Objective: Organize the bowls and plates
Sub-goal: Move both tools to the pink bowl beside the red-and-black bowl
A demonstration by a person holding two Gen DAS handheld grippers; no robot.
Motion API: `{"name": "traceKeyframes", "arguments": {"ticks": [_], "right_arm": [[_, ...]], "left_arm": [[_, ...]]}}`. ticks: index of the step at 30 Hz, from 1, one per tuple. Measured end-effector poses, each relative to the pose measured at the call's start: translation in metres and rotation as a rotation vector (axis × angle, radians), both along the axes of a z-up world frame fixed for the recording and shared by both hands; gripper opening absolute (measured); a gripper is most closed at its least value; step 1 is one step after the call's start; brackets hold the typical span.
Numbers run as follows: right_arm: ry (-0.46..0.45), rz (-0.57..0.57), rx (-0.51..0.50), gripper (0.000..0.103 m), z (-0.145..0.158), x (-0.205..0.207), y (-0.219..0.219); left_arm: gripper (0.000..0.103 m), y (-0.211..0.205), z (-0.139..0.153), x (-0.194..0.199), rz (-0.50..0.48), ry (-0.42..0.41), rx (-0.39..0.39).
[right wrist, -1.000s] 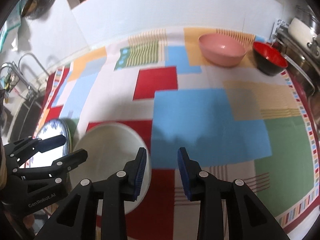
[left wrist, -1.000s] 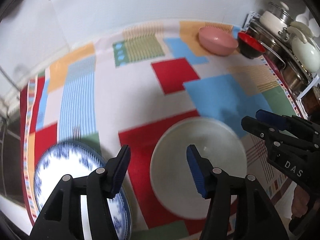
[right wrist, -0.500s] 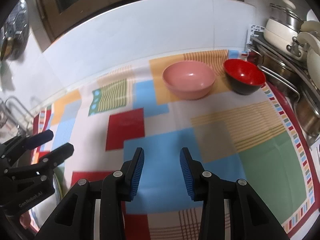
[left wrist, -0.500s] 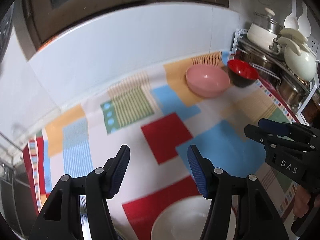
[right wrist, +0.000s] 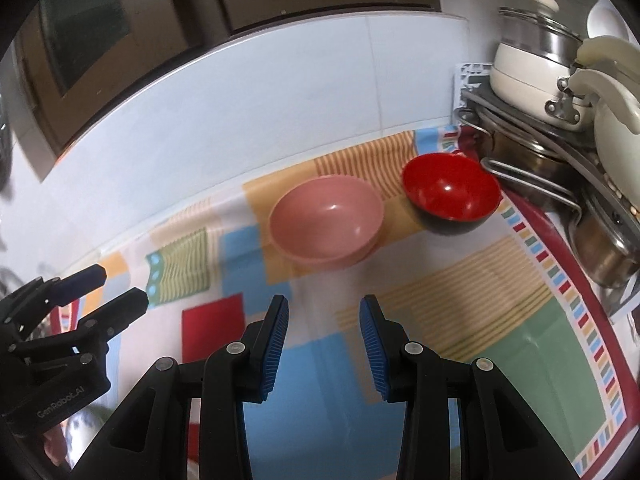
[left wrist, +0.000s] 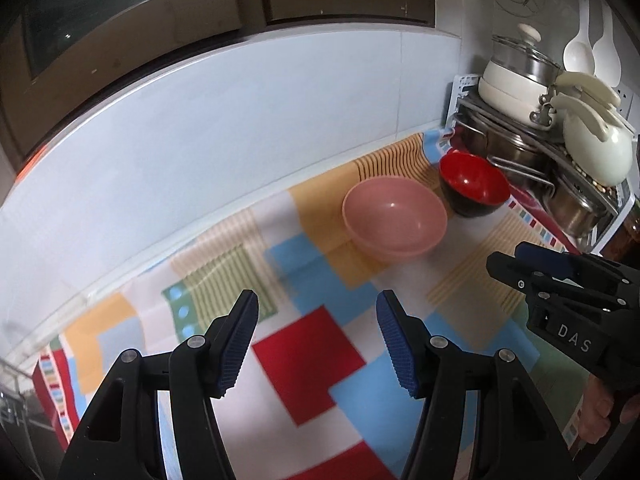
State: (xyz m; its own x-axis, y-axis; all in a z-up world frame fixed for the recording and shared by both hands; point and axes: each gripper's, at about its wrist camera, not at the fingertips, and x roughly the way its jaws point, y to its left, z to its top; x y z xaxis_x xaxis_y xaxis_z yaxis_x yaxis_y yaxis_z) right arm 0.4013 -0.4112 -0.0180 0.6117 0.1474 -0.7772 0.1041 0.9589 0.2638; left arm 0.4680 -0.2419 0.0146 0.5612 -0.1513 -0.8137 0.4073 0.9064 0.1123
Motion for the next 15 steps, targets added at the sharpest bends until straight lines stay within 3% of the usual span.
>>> {"name": "traceKeyframes", "arguments": {"ticks": [15], "right_arm": [[0.003,-0.096,-0.02,0.038,-0.017,0.052,-0.035]], "left_arm": [[0.061,-0.038,-0.033,0.071,-0.064,0.036,-0.008]]}}
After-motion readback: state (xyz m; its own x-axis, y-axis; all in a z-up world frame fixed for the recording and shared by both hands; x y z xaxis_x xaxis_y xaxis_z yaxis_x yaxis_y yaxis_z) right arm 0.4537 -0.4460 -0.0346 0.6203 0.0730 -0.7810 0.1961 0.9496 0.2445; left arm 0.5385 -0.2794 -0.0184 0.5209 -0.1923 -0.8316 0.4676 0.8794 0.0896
